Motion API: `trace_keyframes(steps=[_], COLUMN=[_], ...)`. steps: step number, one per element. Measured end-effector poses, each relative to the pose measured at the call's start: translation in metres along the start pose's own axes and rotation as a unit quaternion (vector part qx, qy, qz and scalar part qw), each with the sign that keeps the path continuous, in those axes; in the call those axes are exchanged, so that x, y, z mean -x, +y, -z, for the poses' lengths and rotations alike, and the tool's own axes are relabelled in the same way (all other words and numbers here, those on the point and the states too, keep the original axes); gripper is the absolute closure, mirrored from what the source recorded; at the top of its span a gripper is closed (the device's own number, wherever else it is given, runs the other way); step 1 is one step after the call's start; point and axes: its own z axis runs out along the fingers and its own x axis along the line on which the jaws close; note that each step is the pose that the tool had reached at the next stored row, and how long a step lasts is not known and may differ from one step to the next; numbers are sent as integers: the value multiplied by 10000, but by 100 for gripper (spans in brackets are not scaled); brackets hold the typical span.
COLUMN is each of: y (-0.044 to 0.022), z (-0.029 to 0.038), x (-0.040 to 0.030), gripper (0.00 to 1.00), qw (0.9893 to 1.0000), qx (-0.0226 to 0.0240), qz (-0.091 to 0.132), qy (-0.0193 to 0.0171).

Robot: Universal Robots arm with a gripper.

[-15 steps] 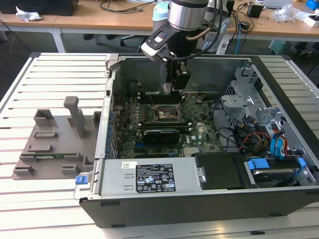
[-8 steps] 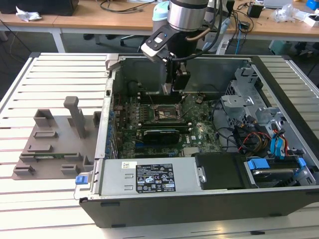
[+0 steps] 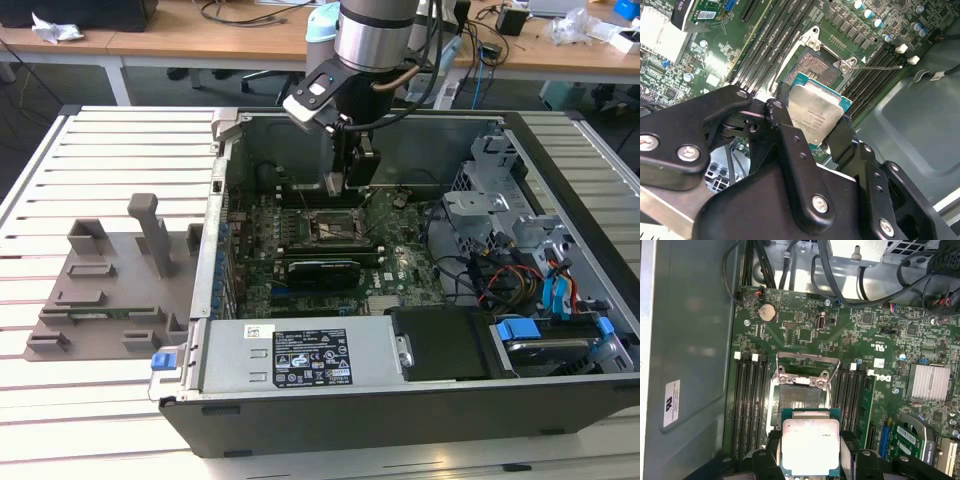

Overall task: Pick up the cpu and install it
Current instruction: 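Place the cpu into insertion slot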

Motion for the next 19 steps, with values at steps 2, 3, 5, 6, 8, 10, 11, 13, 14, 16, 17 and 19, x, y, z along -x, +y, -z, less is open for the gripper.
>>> trace_keyframes(steps=[2,3,5,6,8,10,11,13,14,16,17,19], y=[1,1,2,2,3,4,4,5,5,6,6,8], z=[-13,-20,-31,-37,-48,-66,-77,-90,-95,-105,-111,-148], x=[0,0,-1,-1,-1,-1,-2,-2,-2,-2,-2,-3], gripper=[45,45,45,45,45,45,45,45,45,45,45,45], qw=[10000,10000,10000,10000,10000,10000,10000,10000,10000,10000,10000,10000], qx=[0,0,0,0,0,0,0,0,0,0,0,0], qz=[0,0,0,0,0,0,0,0,0,0,0,0], qy=[-1,0,-1,-1,0,-1,-1,-2,-1,-1,-2,-2])
